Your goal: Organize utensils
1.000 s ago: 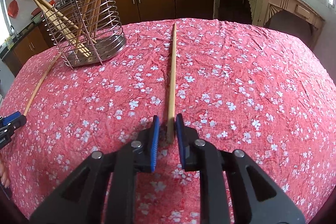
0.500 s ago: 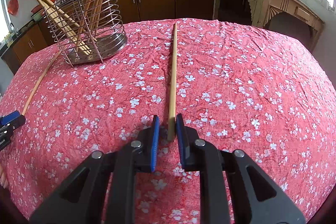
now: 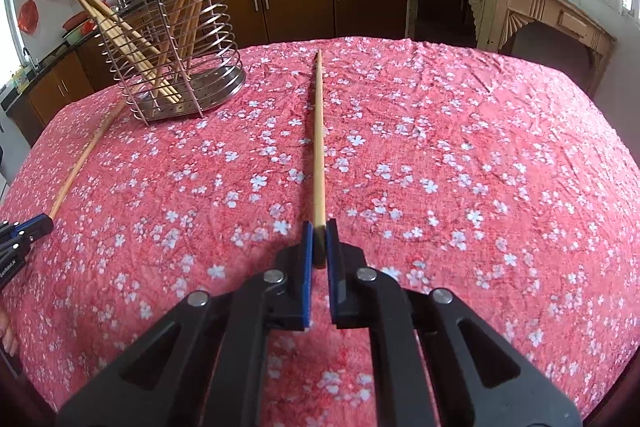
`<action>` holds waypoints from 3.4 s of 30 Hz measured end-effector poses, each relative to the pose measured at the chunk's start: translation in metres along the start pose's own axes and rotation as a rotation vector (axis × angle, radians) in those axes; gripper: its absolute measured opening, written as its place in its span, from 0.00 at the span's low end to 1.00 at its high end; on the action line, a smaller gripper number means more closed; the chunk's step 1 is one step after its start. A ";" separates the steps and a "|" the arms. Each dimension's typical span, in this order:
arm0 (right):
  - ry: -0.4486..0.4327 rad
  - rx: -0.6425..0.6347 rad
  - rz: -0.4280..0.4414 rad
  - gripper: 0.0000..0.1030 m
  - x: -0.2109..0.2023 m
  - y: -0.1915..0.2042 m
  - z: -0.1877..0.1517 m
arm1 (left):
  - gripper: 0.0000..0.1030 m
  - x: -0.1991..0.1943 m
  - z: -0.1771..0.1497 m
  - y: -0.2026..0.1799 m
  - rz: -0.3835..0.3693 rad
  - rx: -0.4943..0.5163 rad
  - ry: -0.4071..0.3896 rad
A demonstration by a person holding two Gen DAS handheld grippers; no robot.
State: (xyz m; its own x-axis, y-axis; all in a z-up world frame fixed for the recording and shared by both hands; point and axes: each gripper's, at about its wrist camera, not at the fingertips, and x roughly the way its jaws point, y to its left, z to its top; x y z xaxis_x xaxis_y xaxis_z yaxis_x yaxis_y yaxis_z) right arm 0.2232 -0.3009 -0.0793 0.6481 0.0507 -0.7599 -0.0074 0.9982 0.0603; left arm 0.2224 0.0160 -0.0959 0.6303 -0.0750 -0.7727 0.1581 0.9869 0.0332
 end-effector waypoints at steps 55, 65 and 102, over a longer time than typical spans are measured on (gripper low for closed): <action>-0.242 0.042 0.006 0.01 -0.079 -0.011 0.013 | 0.08 0.004 -0.005 0.000 0.054 -0.039 0.029; -0.110 0.072 0.008 0.04 -0.033 -0.018 0.005 | 0.08 0.011 0.008 0.006 0.046 -0.002 0.014; 0.014 0.094 -0.090 0.09 -0.012 -0.083 -0.019 | 0.32 -0.007 -0.018 0.015 -0.022 -0.005 -0.008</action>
State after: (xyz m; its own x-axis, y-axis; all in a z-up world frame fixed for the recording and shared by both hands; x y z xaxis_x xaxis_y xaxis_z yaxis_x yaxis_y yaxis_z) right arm 0.2012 -0.3836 -0.0877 0.6319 -0.0379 -0.7741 0.1221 0.9912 0.0512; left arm 0.2067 0.0342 -0.1014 0.6327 -0.0979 -0.7682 0.1683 0.9856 0.0130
